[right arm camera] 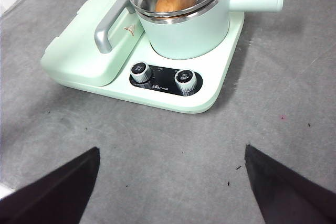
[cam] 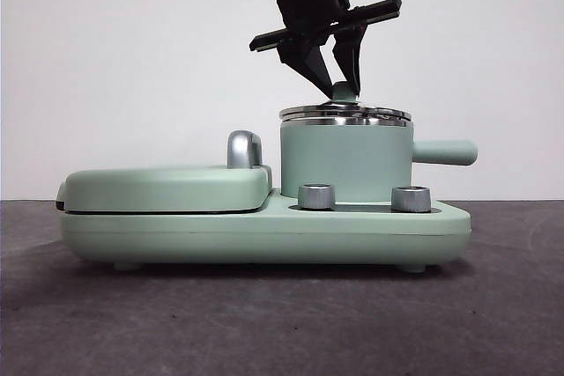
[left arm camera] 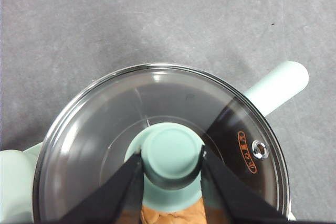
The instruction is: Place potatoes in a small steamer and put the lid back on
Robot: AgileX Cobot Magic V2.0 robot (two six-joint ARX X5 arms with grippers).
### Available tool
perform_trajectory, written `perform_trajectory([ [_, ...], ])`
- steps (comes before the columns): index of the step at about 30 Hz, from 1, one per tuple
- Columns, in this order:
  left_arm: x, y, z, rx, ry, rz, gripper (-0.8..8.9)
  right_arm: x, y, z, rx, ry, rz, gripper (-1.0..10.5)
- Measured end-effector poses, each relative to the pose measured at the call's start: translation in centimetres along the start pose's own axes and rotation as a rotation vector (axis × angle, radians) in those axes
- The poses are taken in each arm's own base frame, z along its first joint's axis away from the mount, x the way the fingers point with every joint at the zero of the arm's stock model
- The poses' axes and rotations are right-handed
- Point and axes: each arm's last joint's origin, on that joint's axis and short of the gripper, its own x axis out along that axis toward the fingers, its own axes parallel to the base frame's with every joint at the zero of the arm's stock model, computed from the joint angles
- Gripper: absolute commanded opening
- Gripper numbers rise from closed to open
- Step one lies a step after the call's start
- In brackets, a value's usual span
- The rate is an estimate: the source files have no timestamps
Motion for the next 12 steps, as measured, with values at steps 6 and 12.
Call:
perform_trajectory([
  [6,0.0,-0.15,-0.06,0.0,0.003,0.0,0.14,0.0,0.0,0.0,0.0,0.0,0.0,4.4],
  [12,-0.07,-0.7,0.03,0.006,-0.022,0.03,0.14,0.0,0.0,0.0,0.0,0.0,0.0,4.4],
])
